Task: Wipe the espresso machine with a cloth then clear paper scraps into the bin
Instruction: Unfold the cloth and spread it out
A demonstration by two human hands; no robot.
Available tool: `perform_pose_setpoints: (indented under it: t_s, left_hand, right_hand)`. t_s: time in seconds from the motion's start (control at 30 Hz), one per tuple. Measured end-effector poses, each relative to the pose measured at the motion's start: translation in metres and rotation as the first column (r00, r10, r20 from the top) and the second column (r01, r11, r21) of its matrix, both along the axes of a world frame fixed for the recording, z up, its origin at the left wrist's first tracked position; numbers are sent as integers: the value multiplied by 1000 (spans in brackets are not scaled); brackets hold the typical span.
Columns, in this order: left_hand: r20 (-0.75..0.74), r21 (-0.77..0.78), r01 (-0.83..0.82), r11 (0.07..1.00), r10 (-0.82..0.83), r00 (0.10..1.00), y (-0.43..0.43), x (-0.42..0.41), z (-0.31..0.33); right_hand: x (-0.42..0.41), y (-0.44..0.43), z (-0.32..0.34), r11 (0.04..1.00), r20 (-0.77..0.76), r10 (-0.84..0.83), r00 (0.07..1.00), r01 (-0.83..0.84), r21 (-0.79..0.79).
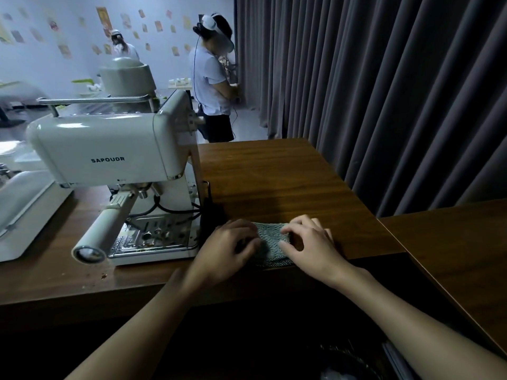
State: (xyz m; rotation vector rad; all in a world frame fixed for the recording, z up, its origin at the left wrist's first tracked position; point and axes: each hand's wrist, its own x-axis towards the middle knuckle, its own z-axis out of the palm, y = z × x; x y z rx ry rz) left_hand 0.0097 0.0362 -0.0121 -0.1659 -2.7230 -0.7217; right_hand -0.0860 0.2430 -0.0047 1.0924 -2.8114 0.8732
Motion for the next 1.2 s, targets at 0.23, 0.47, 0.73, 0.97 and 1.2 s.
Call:
perform_pose_setpoints:
  t_s: [0.23,0.47,0.73,0.97,1.2]
  left_hand:
    - [134,-155,-70,985,91,987,-2,2,-17]
    - [108,-213,-114,970,139,984,5,17,-17]
    - [167,-236,-147,961,190,968,3,20,-19]
    - [215,-262,-142,955,201,956,4,21,-15]
    - [261,-329,-68,942,160,952,4,21,-3]
  right_hand:
    - [-10,4,-13,933,153,200,968,-236,271]
    - [-13,12,-15,901,167,265,950,-306,309]
    - [-15,10,-10,875,158,261,952,-302,378]
    - [-16,12,-11,870,152,265,952,-304,388]
    - [-18,13,-15,900,152,250,956,-287,329]
